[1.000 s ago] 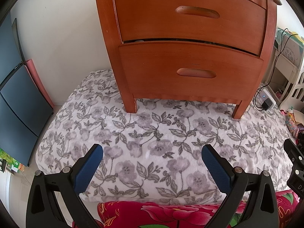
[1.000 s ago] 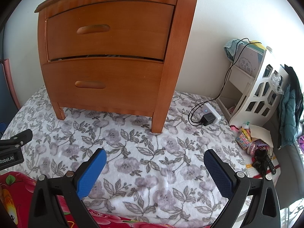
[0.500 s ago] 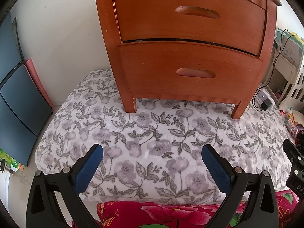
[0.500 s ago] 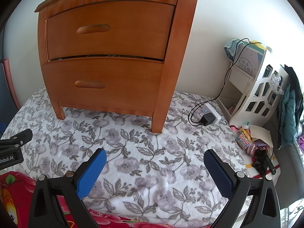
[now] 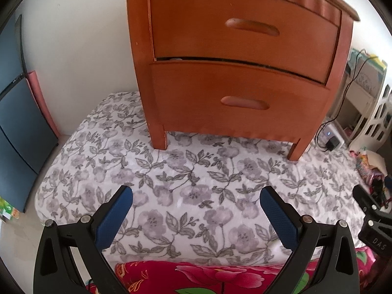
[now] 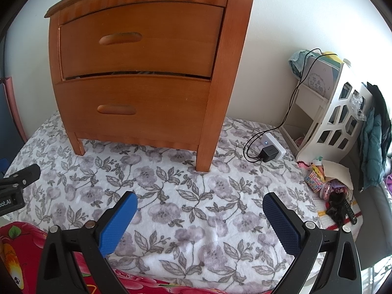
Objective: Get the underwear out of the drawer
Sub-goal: 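Pull the lower drawer open by its front with the left hand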
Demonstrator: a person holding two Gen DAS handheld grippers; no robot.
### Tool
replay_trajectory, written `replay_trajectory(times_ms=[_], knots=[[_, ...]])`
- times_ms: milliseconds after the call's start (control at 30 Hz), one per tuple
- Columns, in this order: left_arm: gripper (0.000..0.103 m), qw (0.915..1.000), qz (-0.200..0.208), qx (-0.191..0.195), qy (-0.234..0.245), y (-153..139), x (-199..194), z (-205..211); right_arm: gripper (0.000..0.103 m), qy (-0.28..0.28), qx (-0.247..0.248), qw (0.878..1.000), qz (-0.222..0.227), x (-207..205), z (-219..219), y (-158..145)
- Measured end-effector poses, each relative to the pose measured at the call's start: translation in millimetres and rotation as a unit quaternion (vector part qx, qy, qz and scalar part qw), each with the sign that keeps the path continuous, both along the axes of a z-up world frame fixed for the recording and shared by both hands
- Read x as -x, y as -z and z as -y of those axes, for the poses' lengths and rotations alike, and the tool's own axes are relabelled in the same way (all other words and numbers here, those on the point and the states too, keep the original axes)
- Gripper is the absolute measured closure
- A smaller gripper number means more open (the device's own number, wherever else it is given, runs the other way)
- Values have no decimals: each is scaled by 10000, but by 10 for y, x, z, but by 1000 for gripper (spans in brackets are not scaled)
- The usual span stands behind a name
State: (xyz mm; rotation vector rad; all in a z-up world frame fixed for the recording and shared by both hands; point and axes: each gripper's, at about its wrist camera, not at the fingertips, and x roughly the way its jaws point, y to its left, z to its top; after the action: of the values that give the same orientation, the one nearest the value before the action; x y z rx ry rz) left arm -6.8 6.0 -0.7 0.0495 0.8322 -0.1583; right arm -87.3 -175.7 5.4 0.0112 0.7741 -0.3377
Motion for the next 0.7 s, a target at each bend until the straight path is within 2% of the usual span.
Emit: replay_trajectory(times_ms=[200, 400, 567, 700], knots=[[0, 9977, 24, 657, 130, -103, -31, -127, 0, -54, -312, 9995, 67, 28, 84, -27], [0, 9905, -62, 1301, 442, -219, -244, -166, 0, -135, -724, 9973, -1, -14, 160, -29], [0, 9902, -183, 1257, 571, -346, -496, -114, 0, -214, -829, 9960, -266, -100, 174, 29], [0, 9950, -4, 784, 618, -510, -707, 12, 0, -236, -901, 9949, -380, -170, 198, 67]])
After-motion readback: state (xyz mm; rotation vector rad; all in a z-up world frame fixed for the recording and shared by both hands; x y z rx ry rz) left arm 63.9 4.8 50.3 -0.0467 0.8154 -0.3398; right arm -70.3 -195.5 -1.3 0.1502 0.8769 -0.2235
